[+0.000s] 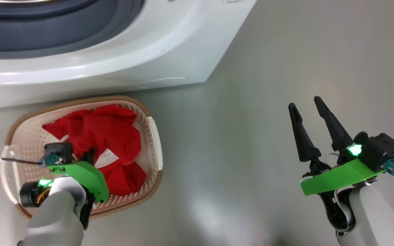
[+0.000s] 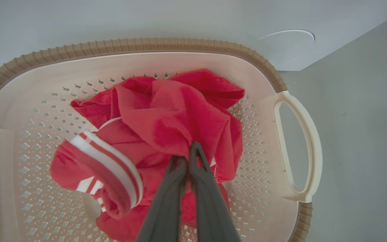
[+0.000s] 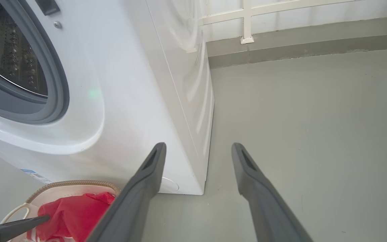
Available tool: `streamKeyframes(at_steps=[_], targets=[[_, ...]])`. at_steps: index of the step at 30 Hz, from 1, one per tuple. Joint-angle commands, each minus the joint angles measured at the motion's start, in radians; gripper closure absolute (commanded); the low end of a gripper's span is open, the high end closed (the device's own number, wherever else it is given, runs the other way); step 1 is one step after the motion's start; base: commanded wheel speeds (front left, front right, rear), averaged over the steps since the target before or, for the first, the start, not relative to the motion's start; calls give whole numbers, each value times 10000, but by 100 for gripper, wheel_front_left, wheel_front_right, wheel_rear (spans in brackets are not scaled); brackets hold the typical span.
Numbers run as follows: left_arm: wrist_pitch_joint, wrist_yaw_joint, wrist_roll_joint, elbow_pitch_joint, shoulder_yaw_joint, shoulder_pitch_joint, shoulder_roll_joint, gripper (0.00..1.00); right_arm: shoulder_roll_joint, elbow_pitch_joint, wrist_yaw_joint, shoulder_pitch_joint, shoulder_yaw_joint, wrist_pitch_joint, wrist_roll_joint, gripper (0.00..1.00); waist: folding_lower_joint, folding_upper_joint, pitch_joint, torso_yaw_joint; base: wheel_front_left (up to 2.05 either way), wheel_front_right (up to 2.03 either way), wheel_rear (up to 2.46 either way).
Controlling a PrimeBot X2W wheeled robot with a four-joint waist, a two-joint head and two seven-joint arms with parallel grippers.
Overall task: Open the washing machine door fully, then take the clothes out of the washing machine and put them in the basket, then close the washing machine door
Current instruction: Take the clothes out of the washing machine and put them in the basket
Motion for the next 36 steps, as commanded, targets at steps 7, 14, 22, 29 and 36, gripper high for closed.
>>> streamKeyframes(at_steps=[7, 14, 22, 29, 36], targets=[[-34, -30, -340, 83, 11, -180, 484, 0, 75, -275, 88, -50, 116, -118, -126, 0, 0, 0, 278, -224, 0, 0, 0], [-269, -30, -752, -141, -48, -84, 444, 0, 33, -134, 88, -73, 97, -118, -113, 0, 0, 0, -60, -17, 0, 0, 0], [-357, -30, -1017, -961, 31, 217, 614, 0, -108, 63, 88, 18, 76, -118, -26, 0, 0, 0, -761, 329, 0, 0, 0], [-360, 94, -705, -2103, 835, 594, 761, 0, -264, 267, 88, 169, 80, -118, 68, 0, 0, 0, -1410, 555, 0, 0, 0], [-360, 208, 101, -3548, 1788, 1176, 757, 0, -385, 430, 88, 340, 88, -118, 162, 0, 0, 0, -2086, 650, 0, 0, 0]])
